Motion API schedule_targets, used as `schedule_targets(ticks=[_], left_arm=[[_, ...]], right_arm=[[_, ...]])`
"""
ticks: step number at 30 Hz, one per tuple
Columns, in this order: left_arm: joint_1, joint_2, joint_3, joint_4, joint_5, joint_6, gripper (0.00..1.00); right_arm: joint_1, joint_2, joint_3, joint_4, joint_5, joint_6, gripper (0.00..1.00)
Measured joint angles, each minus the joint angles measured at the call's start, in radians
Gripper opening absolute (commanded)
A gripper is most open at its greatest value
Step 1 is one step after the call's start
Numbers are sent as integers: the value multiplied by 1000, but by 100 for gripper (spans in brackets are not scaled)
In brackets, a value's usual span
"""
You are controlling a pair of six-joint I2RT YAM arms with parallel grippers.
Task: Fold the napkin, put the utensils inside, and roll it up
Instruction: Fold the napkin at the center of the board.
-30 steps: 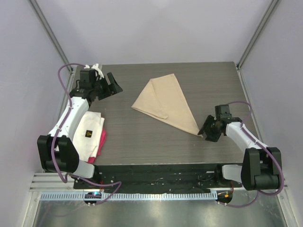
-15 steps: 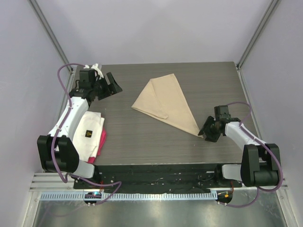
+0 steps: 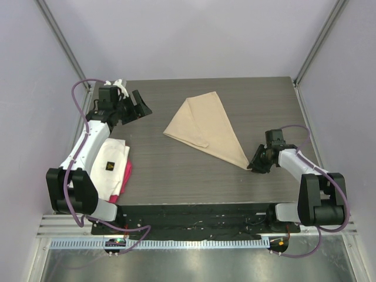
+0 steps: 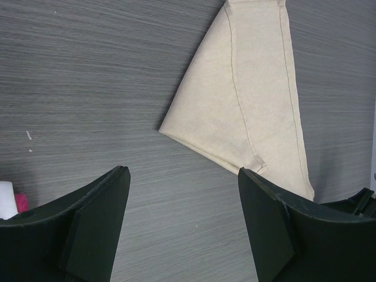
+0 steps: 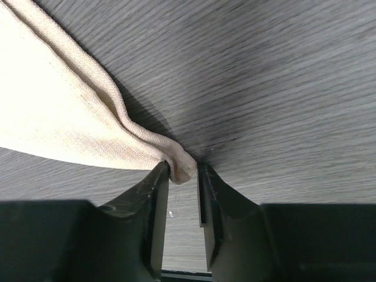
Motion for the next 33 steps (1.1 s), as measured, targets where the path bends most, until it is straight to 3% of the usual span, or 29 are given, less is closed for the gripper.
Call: schedule_targets(ticks=[15,33], left_arm=[[7,0,-7,1,9,0,79],[9,-2,-15,1,17,0,79]], right_arm=[[0,7,17,-13,18,-35,1],[-5,-76,145,-144,170,-79,1]])
